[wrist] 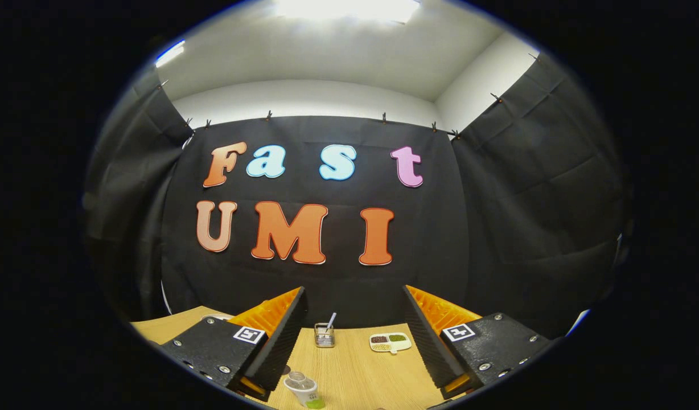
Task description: Take the bottle from table, then pour the juice into the cup, finally place the bottle on the coaster
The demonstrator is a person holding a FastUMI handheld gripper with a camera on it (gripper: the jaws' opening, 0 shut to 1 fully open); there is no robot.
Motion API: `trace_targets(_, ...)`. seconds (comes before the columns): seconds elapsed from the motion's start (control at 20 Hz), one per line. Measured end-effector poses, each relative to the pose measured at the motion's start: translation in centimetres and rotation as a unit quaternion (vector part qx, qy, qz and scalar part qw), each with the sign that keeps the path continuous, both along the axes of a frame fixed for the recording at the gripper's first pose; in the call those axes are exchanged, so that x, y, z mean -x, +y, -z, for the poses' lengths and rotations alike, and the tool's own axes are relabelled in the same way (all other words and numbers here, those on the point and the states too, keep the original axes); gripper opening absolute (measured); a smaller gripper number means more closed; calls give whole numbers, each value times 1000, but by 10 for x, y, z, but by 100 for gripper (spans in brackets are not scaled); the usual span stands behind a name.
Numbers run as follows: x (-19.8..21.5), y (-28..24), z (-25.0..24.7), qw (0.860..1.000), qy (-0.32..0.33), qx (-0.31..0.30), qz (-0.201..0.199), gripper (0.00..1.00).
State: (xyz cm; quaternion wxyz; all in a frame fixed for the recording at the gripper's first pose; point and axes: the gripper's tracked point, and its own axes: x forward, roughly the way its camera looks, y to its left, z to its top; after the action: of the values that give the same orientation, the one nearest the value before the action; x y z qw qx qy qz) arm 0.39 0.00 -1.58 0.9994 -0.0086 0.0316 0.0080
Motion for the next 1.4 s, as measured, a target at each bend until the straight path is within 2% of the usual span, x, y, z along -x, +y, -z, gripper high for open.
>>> trace_targets(0.5, 6, 22, 30, 999, 16, -16, -38, 98)
trace_targets(0.75, 14, 33, 68, 997, 30, -39, -66, 98)
trace_targets(0.9, 18, 35, 98, 996, 38, -51, -67, 97)
trace_targets(1.25, 33, 61, 173, 992, 78, -5, -95, 98)
trace_targets(1.4, 38, 70, 202, 989, 105, -7, -101, 97)
